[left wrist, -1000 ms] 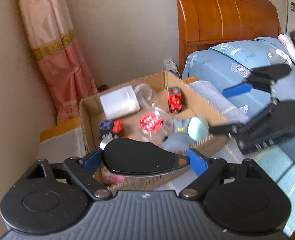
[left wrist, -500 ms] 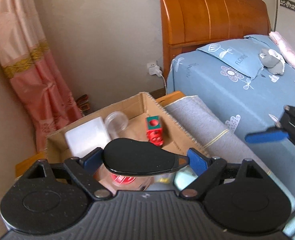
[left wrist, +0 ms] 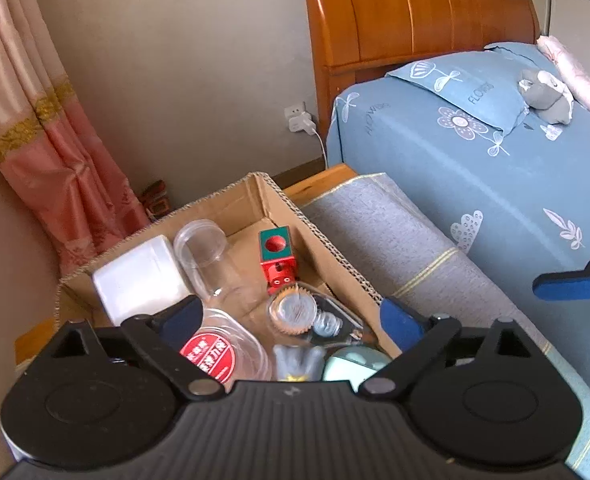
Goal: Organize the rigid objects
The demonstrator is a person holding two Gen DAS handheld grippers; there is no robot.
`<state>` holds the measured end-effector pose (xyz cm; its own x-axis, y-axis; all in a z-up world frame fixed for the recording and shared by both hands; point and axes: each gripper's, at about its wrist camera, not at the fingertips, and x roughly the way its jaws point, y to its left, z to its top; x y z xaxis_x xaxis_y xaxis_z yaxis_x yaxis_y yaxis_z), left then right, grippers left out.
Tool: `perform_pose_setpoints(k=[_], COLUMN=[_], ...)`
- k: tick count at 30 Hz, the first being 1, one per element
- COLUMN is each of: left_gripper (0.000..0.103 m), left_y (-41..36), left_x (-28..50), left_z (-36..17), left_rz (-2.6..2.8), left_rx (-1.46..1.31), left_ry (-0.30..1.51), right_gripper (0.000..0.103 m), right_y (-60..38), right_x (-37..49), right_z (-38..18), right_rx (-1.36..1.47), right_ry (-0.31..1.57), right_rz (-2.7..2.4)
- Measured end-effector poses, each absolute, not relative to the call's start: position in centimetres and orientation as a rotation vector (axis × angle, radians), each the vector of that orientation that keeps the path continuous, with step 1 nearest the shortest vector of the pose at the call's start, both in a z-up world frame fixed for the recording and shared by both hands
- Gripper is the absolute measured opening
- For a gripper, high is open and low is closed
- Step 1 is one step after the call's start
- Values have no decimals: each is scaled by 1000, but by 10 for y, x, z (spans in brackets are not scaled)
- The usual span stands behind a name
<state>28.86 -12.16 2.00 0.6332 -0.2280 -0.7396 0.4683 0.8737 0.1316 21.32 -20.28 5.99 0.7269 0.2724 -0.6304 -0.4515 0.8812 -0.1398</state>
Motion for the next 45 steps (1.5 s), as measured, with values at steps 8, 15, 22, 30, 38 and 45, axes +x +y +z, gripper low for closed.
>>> perform_pose_setpoints(k=[8,15,22,30,38,45], left_gripper=[98,102,102,102,102,102], left_y=[-94,-47,-23,-11,-11,-14], left_x=[253,176,117,88,78,80], left_z=[53,66,42,51,65,58], left_rz=[-373,-251,-23,46,43,47], left_rx=[285,198,173,110,99,93], left_ry=[712,609,676,701,673,696], right_gripper=[100,103,103,103,103,103], right_y=[-200,-192,-180,-157,-153,-156], right_x=[201,183,161,137,127,125], right_z=[70,78,66,73,89,91], right_rx=[-274,-224,-115,-49,-50,-39], right_ry=[636,671,759,767,728,725], right_rz=[396,257,70,38,22,6])
